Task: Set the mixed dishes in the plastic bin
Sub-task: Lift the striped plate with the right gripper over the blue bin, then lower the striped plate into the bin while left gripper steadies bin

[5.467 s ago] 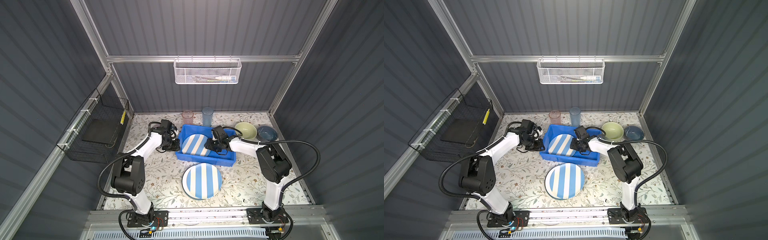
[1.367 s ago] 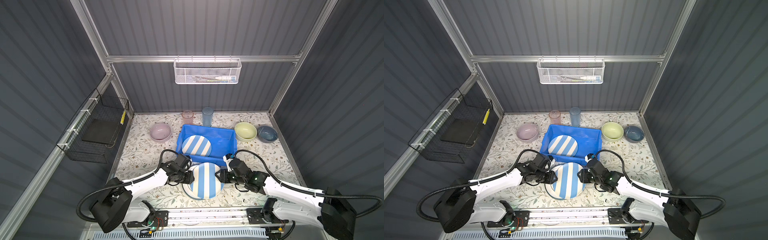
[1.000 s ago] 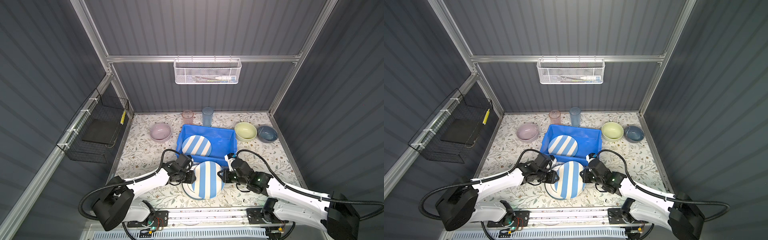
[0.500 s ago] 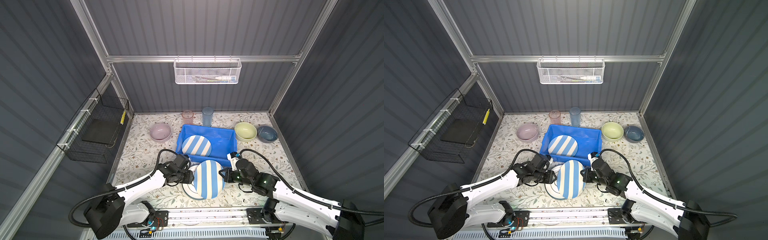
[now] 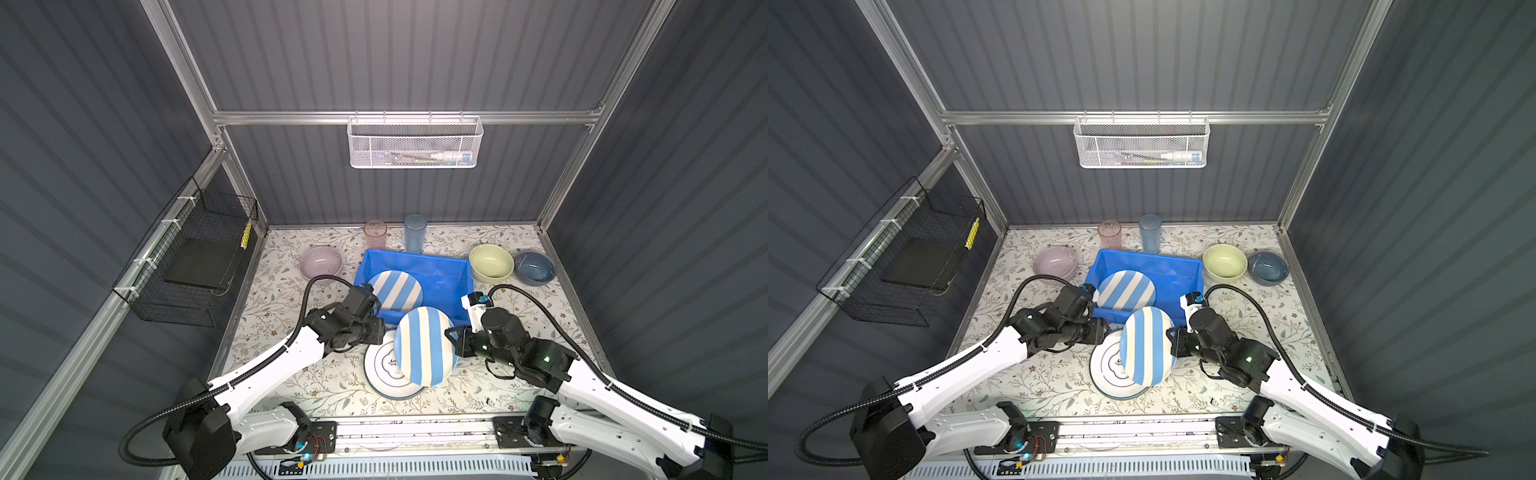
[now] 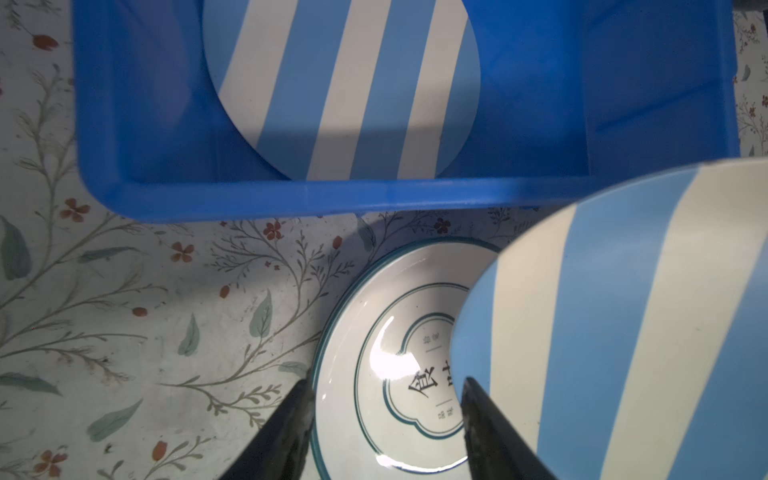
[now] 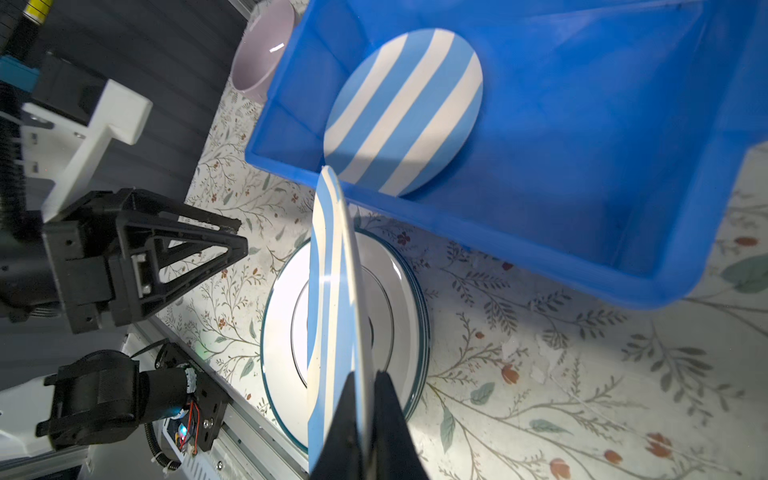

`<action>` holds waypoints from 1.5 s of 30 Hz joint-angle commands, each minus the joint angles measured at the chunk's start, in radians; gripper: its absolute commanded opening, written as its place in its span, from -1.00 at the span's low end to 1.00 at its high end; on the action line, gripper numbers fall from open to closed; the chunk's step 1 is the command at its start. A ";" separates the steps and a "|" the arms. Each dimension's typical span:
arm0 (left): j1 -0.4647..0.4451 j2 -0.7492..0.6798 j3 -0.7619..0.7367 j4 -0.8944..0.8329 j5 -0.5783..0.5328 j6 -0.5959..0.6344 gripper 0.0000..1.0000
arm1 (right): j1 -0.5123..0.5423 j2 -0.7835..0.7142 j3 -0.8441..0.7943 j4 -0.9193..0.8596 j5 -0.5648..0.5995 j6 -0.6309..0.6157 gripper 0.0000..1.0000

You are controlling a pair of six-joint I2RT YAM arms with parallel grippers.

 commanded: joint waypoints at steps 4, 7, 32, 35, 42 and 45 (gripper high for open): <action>0.141 0.039 0.135 -0.081 0.030 0.122 0.18 | -0.044 0.002 0.090 0.045 0.054 -0.056 -1.00; 0.158 0.097 0.221 -0.136 -0.006 0.175 0.17 | -0.085 0.024 0.115 0.085 0.025 -0.057 -1.00; 0.312 0.400 0.372 -0.165 0.054 0.314 -0.09 | -0.298 0.496 0.349 0.314 -0.087 -0.047 -1.00; 0.312 0.409 0.377 -0.155 0.059 0.312 -0.10 | -0.304 0.562 0.366 0.336 -0.133 -0.046 -1.00; 0.312 0.444 0.388 -0.159 0.055 0.318 -0.14 | -0.305 0.709 0.408 0.358 -0.187 -0.065 -1.00; 0.312 0.451 0.390 -0.162 0.053 0.320 -0.15 | -0.305 0.752 0.411 0.383 -0.199 -0.051 -1.00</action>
